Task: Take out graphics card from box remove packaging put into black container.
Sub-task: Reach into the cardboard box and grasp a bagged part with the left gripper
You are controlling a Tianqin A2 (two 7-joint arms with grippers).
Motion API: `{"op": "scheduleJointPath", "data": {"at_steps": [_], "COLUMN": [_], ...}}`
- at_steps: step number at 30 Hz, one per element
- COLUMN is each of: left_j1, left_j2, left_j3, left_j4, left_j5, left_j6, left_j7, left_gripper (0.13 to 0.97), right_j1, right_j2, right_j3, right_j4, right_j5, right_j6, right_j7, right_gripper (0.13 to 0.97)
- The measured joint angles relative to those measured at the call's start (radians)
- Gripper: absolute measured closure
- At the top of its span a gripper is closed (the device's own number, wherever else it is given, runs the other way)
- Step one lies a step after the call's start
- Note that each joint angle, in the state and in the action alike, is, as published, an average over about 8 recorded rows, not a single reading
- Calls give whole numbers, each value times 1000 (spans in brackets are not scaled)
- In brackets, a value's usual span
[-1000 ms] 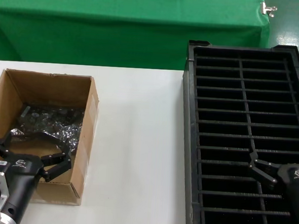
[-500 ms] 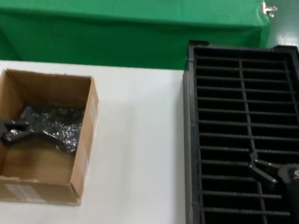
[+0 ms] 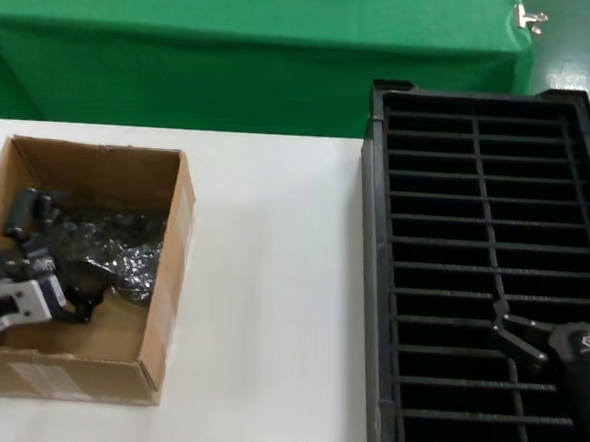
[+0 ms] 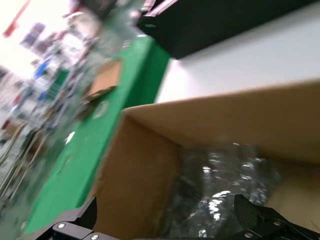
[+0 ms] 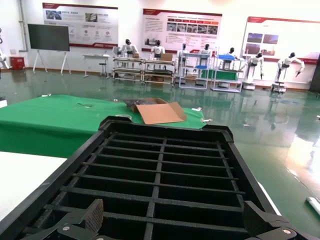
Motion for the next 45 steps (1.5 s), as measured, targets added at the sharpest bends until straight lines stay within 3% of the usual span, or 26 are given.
{"op": "scheduleJointPath", "data": {"at_steps": [7,10,14,18,24,33,45], "left_j1": [-180,-235,-276,-297,-318,-324,-327], "left_j2": [44,57,58,57,62,82,92], "left_j3": [77,108,151,172,174,144,119], "left_j4": [252,332,390,422,464,506,543], "left_j5": [30,48,77,92,89,52,24], "left_j6": [58,74,93,92,66,38,23], "left_j7": [253,306,326,344,394,506,600], "left_gripper": [132,132,132,132,132,133,227], "right_j1": [0,0,0,0,0,0,0], "right_j2": [0,0,0,0,0,0,0], "right_j3": [0,0,0,0,0,0,0], "right_j4": [0,0,0,0,0,0,0], "right_j5": [0,0,0,0,0,0,0], "right_j6": [0,0,0,0,0,0,0], "right_j7": [0,0,0,0,0,0,0], "right_gripper": [129,129,129,129,129,129,129]}}
